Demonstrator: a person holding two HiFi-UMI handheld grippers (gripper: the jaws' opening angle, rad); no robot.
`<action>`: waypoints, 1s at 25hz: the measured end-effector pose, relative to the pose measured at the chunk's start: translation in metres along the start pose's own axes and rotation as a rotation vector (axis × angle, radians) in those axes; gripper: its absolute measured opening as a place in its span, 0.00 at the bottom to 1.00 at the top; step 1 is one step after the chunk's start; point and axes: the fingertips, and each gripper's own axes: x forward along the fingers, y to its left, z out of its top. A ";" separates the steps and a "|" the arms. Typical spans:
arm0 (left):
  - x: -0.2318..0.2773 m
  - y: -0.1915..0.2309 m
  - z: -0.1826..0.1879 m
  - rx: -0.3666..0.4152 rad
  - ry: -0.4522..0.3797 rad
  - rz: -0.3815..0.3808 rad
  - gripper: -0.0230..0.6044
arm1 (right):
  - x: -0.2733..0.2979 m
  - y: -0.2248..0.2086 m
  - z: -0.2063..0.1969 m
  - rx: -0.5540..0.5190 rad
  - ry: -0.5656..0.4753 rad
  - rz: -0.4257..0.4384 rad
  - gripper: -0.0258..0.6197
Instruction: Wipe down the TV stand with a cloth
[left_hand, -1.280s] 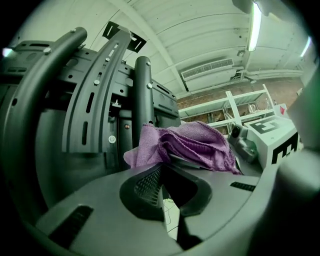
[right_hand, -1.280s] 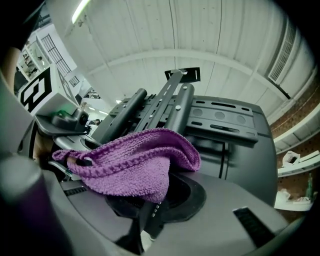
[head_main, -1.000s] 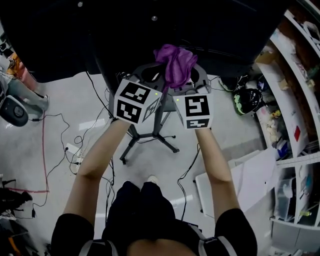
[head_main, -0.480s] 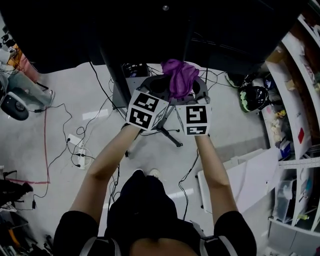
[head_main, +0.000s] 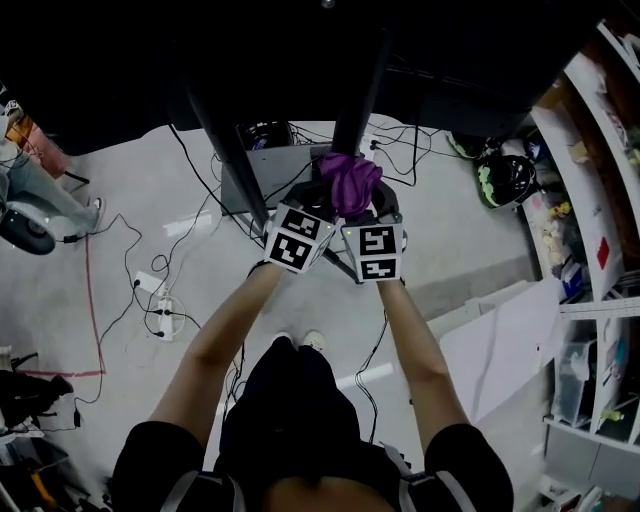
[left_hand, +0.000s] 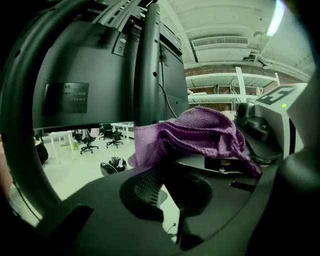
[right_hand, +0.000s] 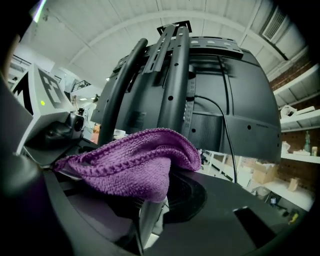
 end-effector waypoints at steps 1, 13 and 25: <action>-0.001 -0.004 -0.007 0.000 0.011 -0.009 0.05 | -0.002 0.001 -0.007 0.019 0.006 -0.002 0.14; -0.107 -0.016 -0.001 -0.205 -0.141 0.011 0.05 | -0.084 0.037 0.033 0.242 -0.157 -0.041 0.14; -0.222 -0.022 0.022 -0.145 -0.254 0.131 0.05 | -0.146 0.101 0.071 0.381 -0.221 -0.019 0.14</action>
